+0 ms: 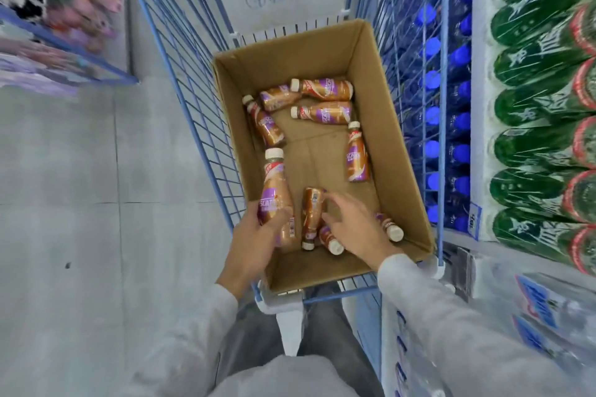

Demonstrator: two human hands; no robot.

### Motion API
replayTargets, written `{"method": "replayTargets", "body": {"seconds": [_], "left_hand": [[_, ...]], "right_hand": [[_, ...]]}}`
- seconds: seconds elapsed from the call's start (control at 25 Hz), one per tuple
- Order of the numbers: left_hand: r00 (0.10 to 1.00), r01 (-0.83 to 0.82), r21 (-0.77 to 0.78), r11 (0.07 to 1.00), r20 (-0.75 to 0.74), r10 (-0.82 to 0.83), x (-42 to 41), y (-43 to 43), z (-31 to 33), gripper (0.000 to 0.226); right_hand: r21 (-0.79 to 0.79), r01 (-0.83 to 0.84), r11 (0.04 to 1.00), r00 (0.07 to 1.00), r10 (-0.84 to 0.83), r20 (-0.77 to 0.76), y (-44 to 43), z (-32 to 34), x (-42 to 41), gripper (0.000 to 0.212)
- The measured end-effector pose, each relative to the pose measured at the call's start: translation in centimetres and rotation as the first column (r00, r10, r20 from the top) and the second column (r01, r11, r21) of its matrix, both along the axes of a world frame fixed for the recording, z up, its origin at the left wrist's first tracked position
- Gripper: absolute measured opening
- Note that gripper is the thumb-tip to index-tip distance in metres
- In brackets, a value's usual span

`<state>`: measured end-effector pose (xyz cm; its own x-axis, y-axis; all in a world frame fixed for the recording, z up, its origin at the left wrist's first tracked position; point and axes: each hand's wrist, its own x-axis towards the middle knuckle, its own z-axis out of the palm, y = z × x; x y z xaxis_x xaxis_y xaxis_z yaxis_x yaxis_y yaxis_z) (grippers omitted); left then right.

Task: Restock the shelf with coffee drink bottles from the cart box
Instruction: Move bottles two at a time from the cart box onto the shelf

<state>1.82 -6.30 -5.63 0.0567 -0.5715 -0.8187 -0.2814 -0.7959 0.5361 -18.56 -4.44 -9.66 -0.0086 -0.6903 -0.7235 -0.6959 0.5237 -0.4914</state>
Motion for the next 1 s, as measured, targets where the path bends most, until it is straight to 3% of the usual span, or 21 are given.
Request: {"method": "replayTargets", "body": {"seconds": [0.12,0.2,0.4,0.48,0.56,0.64,0.8,0.88,1.0], "left_hand": [[0.995,-0.09,-0.026,0.996,-0.051,0.089,2.2,-0.1,2.6,0.041],[0.99,-0.128,-0.017,0.992,-0.054,0.127,3.3,0.3,2.9,0.038],[0.989,-0.137,0.018,0.99,-0.061,0.137,4.2,2.4,2.6,0.049],[0.988,-0.141,0.023,0.99,-0.066,0.142,4.2,3.4,2.2,0.055],[0.987,-0.149,0.022,0.989,-0.06,0.15,4.0,3.9,1.9,0.06],[0.985,-0.157,0.015,0.988,-0.068,0.157,4.0,4.0,1.8,0.059],[0.979,-0.186,-0.003,0.983,-0.084,0.185,4.2,3.8,2.0,0.033],[0.98,-0.189,-0.023,0.982,-0.074,0.187,4.3,3.9,2.8,0.024],[0.983,-0.174,-0.07,0.982,-0.072,0.169,3.9,4.0,5.3,0.026]], "right_hand": [[0.038,-0.39,0.92,0.921,0.39,0.007,-2.5,-4.9,1.2,0.061],[0.041,-0.547,0.836,0.837,0.546,0.014,-3.8,-7.8,2.1,0.064],[0.121,-0.76,0.638,0.641,0.767,-0.022,-5.3,-13.0,1.8,0.071],[0.132,-0.778,0.614,0.612,0.788,-0.06,-5.0,-14.0,1.4,0.078],[0.118,-0.739,0.663,0.654,0.749,-0.108,-4.7,-14.7,1.2,0.075],[0.151,-0.632,0.76,0.754,0.648,-0.104,-4.3,-15.0,0.9,0.07],[0.182,-0.247,0.952,0.969,0.246,0.025,-3.5,-13.1,-0.7,0.069],[0.176,-0.021,0.984,0.983,-0.011,0.182,-3.5,-10.3,-1.6,0.067],[0.166,0.211,0.963,0.895,-0.259,0.364,-3.2,-3.6,-2.7,0.074]]}}
